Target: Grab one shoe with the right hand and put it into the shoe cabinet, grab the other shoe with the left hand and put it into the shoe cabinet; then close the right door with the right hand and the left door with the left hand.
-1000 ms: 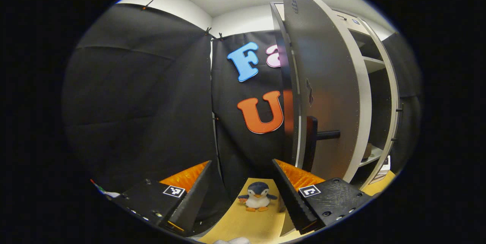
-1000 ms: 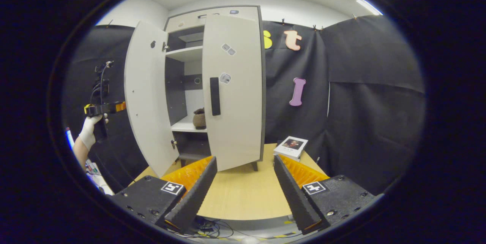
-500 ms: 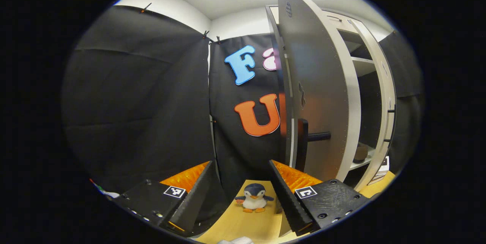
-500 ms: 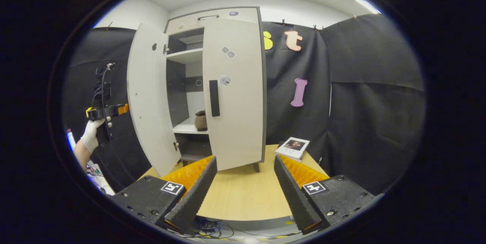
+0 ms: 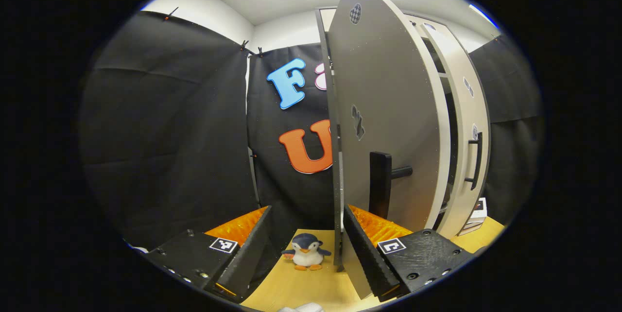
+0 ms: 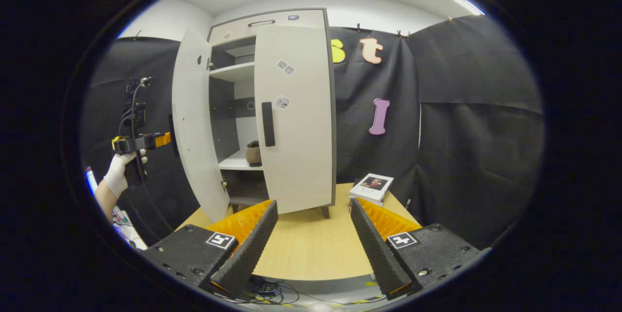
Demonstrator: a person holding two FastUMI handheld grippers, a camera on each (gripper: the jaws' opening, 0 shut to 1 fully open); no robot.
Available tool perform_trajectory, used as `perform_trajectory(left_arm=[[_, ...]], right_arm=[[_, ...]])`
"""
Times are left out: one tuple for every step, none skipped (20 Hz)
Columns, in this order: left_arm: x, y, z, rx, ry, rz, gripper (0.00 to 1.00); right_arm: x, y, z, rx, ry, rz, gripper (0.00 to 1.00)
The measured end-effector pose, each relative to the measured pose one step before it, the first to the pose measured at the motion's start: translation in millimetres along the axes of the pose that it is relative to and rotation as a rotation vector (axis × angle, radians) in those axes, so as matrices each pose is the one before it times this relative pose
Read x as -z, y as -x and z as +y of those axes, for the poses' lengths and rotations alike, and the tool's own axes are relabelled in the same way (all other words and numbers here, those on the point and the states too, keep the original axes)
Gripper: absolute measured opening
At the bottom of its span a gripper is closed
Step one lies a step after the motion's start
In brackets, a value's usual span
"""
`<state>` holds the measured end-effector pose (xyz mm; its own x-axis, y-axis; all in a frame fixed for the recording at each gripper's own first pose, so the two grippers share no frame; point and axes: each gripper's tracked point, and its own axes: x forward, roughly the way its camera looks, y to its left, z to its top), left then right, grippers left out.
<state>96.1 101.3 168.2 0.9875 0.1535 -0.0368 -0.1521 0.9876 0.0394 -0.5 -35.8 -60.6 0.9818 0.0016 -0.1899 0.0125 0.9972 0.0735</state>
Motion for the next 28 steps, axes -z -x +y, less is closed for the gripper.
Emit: perform_trajectory(left_arm=[[-0.33,-0.12,-7.94,0.01232,-0.00017,-0.00124,0.89],[-1.27,-0.84,-7.04,0.01487,-0.00128,-0.00069,0.89],[-0.52,-0.83,-9.65,0.01491,-0.00352,0.00029,0.89],[-1.64,-0.81,-9.88,0.01456,-0.0034,-0.00337,0.89],[-1.94,-3.78,-10.01,0.01653,-0.00707,-0.00468,0.89],[0.03,-3.36,-10.22,0.01217,-0.0083,-0.0062,0.89],[0.1,-4.62,-9.15,0.01044,-0.00517,-0.00204,0.89],[-0.28,-3.61,-10.95,0.00976,0.00402,0.004,0.9],[-1.97,-1.03,-9.58,0.0157,0.01071,0.0026,0.89],[-1.93,-0.53,-8.84,0.01117,0.00949,0.00005,0.96],[-3.45,0.23,-6.01,-0.00007,0.00344,-0.00311,0.96],[-1.58,1.3,-4.75,0.00295,-0.00091,-0.00264,0.96],[-0.65,2.18,-4.55,0.00531,-0.00078,-0.00284,0.96],[-0.94,4.46,-3.34,0.00492,-0.00062,-0.00273,0.96],[0.22,4.32,-4.89,0.00602,-0.00229,0.00055,0.96],[1.17,5.04,-3.32,0.0053,-0.00608,0.00108,0.96],[0.07,6.91,-1.75,0.00442,-0.00592,0.00573,0.96],[0.06,5.76,-2.0,0.00287,-0.00163,-0.00093,0.96],[0.25,7.63,-1.63,0.0047,0.00221,0.00091,0.96],[-0.5,8.16,-1.4,0.00243,0.00594,0.00403,0.96],[-0.07,9.0,-1.06,0.00422,0.00684,0.00333,0.96],[-1.95,9.01,-0.84,0.00516,0.00736,0.00294,0.96],[-2.29,10.18,-2.36,0.00358,0.00865,-0.00563,0.96],[-4.44,8.64,-2.96,0.00478,0.00591,-0.00843,0.96],[-5.39,9.87,0.16,0.00503,0.00442,-0.00753,0.96],[-5.33,7.2,-0.3,0.00059,0.0023,-0.00628,0.96],[-5.69,7.13,1.12,0.00277,0.00029,-0.00778,0.96],[-3.42,8.18,0.75,-0.00039,-0.00535,-0.00735,0.96]], right_arm=[[-0.71,1.51,-1.46,0.00138,0.0025,-0.00006,0.99],[0.25,1.27,-1.68,0.00062,0.00118,-0.00012,0.99],[0.09,-0.68,-1.71,0.00093,0.00077,0.00229,0.99],[-0.06,-0.91,-1.64,-0.00038,-0.00023,0.00263,0.99],[-0.82,-0.28,-1.74,0.00001,-0.00032,0.00063,0.99],[-0.55,0.54,-0.92,0.00056,0.0006,-0.00042,0.99],[-0.53,1.38,-0.25,0.00007,0.00177,0.00069,0.99],[-0.97,2.8,-1.21,0.00224,0.0013,-0.00325,0.99],[-1.33,2.58,-1.49,0.00224,0.00069,-0.00395,0.99],[-1.26,2.56,-1.27,0.00148,0.00019,-0.00405,0.99],[-1.49,-0.51,-0.43,0.00217,-0.00017,-0.00437,0.99],[-1.13,0.17,0.1,0.00156,-0.00155,-0.00499,0.99],[-1.37,0.87,-0.68,0.00042,-0.00308,-0.00474,0.99],[-1.09,0.18,-0.17,-0.00068,-0.00299,-0.00402,0.99],[-0.67,0.54,-0.75,-0.00156,-0.00291,-0.00317,0.99],[-0.73,0.35,0.63,-0.00285,-0.00285,-0.00252,0.99],[-0.24,-0.23,0.12,-0.00491,-0.00315,-0.00249,0.99],[-0.68,-0.09,0.84,-0.00531,-0.00164,-0.00234,0.99],[-0.29,-0.36,-0.05,-0.00656,-0.00046,-0.00444,0.99],[-1.1,-0.1,0.25,-0.00417,0.0012,-0.00464,0.99],[-1.01,-0.1,0.95,-0.00575,0.00044,-0.007,0.99],[-1.95,-0.66,2.37,-0.00722,-0.00007,-0.00483,0.99],[-2.57,-1.65,7.37,-0.00703,-0.00116,-0.00665,0.99],[-2.55,-2.5,5.83,-0.00492,0.00007,-0.00361,0.99],[-1.22,-2.85,2.0,-0.00508,0.00152,-0.0017,0.99],[-1.32,-1.26,1.23,-0.00335,-0.00039,-0.00307,0.99],[-1.26,-0.46,-1.08,-0.00266,-0.00207,-0.00522,0.99],[-2.1,-0.66,-0.89,0.00128,-0.00055,-0.0029,0.99]])
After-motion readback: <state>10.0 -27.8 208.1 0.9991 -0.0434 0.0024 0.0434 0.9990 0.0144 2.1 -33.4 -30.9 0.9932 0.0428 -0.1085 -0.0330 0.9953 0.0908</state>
